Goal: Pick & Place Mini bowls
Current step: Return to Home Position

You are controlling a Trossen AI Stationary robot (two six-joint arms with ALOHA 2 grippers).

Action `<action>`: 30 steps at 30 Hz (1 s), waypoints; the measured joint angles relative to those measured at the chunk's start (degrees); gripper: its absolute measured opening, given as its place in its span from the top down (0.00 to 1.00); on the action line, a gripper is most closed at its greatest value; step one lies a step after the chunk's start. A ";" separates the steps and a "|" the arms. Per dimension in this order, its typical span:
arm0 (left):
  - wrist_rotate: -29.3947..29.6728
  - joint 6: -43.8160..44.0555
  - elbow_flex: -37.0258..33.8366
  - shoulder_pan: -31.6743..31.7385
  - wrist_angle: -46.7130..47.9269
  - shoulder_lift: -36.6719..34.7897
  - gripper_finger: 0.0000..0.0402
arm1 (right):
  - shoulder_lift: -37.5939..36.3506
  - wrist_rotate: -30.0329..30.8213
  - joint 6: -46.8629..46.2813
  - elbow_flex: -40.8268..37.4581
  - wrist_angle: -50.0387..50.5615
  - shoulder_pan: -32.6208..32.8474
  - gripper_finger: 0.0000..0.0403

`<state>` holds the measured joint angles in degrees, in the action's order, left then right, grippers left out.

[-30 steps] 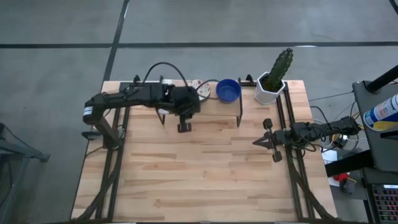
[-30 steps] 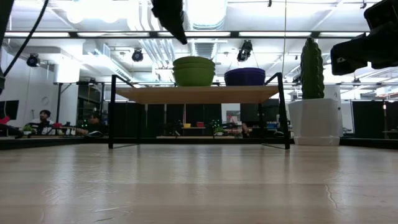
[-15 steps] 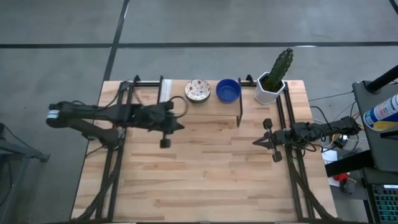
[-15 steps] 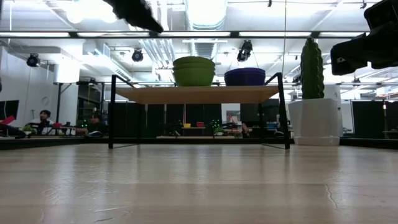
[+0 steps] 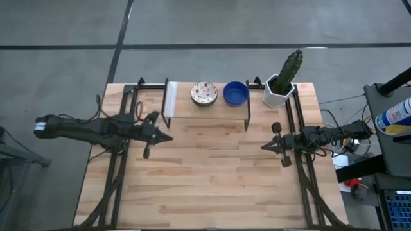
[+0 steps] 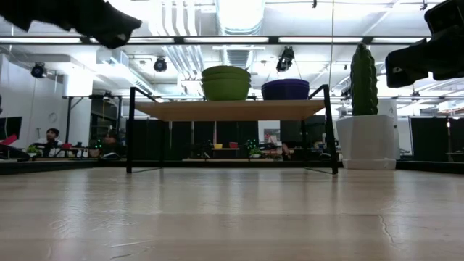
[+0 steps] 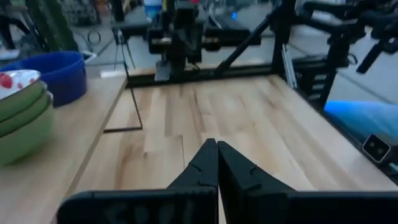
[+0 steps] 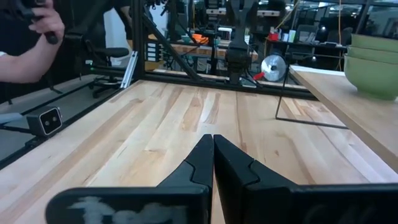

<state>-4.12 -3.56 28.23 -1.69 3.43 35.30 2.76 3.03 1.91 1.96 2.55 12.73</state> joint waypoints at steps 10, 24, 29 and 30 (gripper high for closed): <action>-0.01 2.39 -10.40 0.06 -2.76 -13.44 1.00 | 0.00 0.02 -0.13 0.02 0.00 -0.02 0.98; -3.89 2.35 -18.88 0.02 -1.79 -29.52 1.00 | 0.02 0.02 -0.06 0.00 -0.02 -0.02 0.98; -3.81 2.19 -21.67 0.06 -2.77 -32.54 1.00 | 0.02 0.00 -0.61 0.00 0.00 -0.01 0.98; -3.78 2.13 -22.40 0.06 -2.26 -33.02 1.00 | 0.02 0.01 -0.70 0.00 -0.01 -0.02 0.98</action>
<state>-7.90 -1.43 5.83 -1.63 1.17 2.28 2.79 3.03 1.21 1.96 2.54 12.71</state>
